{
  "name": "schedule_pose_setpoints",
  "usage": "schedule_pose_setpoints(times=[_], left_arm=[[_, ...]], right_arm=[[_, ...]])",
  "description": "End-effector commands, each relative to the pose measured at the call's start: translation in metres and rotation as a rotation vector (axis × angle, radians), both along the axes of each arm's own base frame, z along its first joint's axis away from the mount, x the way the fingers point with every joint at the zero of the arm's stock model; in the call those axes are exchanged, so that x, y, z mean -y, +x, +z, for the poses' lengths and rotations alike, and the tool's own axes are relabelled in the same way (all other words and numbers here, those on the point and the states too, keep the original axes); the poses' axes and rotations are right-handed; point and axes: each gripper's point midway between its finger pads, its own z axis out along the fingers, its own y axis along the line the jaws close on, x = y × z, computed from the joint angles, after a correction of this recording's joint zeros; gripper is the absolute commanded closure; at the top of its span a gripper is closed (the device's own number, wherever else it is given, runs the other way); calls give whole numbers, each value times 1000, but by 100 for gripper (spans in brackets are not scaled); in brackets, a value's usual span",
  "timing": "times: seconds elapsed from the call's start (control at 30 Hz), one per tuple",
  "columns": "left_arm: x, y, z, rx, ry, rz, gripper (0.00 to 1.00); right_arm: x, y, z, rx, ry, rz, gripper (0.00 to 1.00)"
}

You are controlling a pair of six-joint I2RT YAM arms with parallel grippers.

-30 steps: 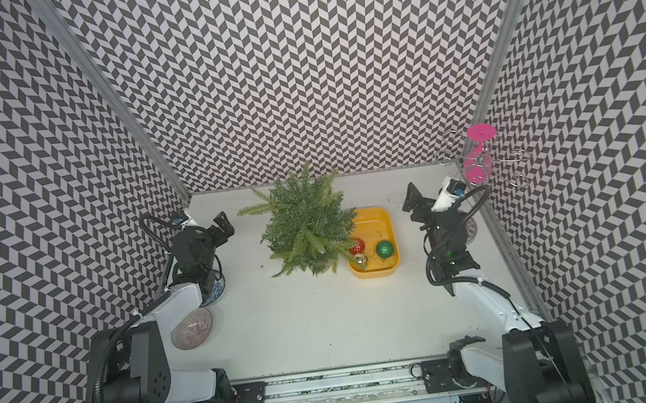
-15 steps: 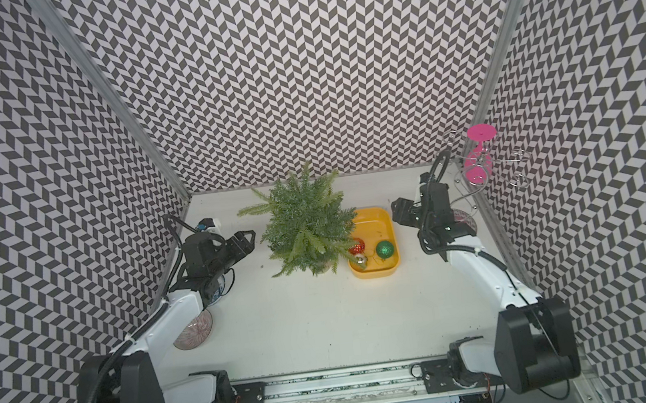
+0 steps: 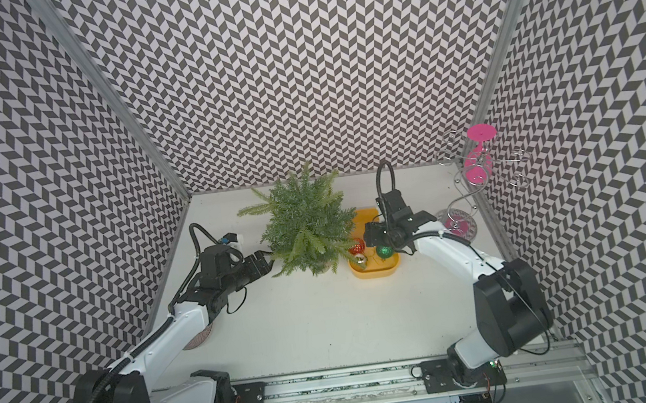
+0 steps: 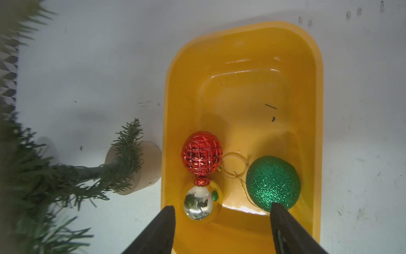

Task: Decorate the small christmas tree with ornaments
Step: Pick up an ornament from the container.

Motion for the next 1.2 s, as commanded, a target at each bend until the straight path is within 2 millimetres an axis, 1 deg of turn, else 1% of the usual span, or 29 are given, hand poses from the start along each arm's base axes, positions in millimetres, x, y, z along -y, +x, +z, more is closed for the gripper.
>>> schedule_pose_setpoints(times=[0.0,0.27,0.5,0.83,0.97,1.17], left_arm=[[6,-6,-9,-32,-12,-18,24],[12,-8,-15,-50,-17,-42,24],[13,-11,-18,-62,-17,-48,24],[13,-13,-19,-64,-18,-47,24],[13,-12,-18,-60,-18,-47,24],[14,-10,-19,-65,-19,-48,24]], right_arm=[[10,0,-10,-15,-63,-49,30],[15,-3,-31,-45,-125,-79,30],[17,1,-53,-70,-172,-89,31],[20,7,-77,-92,-234,-99,30],[19,10,-83,-92,-244,-103,30],[18,19,-82,-73,-249,-114,30]])
